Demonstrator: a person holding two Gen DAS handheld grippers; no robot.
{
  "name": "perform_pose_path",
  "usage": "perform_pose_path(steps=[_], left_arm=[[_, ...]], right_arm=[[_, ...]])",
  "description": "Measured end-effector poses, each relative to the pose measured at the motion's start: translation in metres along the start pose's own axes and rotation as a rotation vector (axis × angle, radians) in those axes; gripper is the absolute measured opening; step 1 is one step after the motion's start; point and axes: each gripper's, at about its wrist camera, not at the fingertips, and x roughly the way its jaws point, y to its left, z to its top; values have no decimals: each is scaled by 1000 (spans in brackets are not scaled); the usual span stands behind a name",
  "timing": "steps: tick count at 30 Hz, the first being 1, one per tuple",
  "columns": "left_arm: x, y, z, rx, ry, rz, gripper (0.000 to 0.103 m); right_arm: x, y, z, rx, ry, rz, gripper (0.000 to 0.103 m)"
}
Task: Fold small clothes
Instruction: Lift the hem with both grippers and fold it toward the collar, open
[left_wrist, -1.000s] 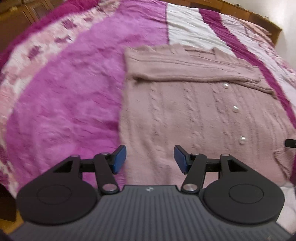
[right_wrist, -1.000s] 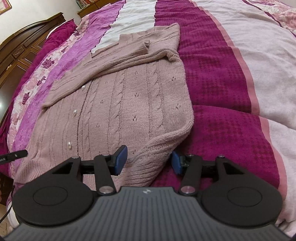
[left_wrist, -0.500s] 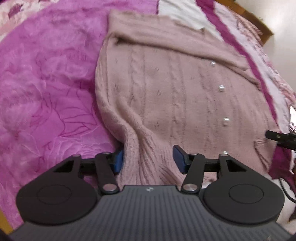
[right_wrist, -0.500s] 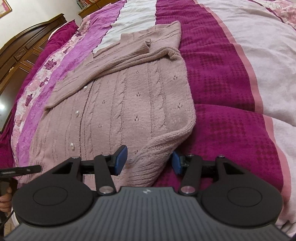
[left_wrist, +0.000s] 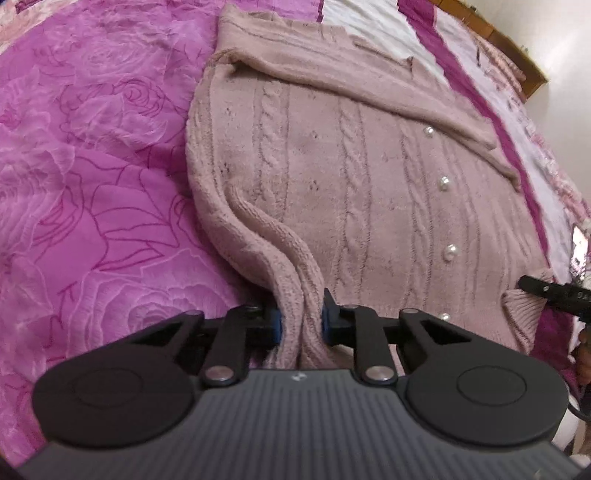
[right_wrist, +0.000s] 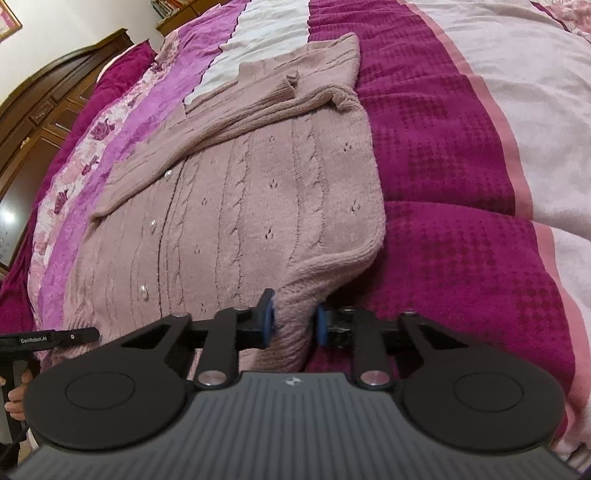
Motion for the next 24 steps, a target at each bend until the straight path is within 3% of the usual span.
perform_pose_path(steps=[11, 15, 24], left_arm=[[-46, 10, 17, -146, -167, -196, 20], [-57, 8, 33, -168, -235, -211, 19], [-70, 2, 85, -203, -378, -191, 19]], right_arm=[[-34, -6, 12, 146, -187, 218, 14], [-34, -9, 26, 215, -246, 298, 13], [-30, -7, 73, 274, -398, 381, 13]])
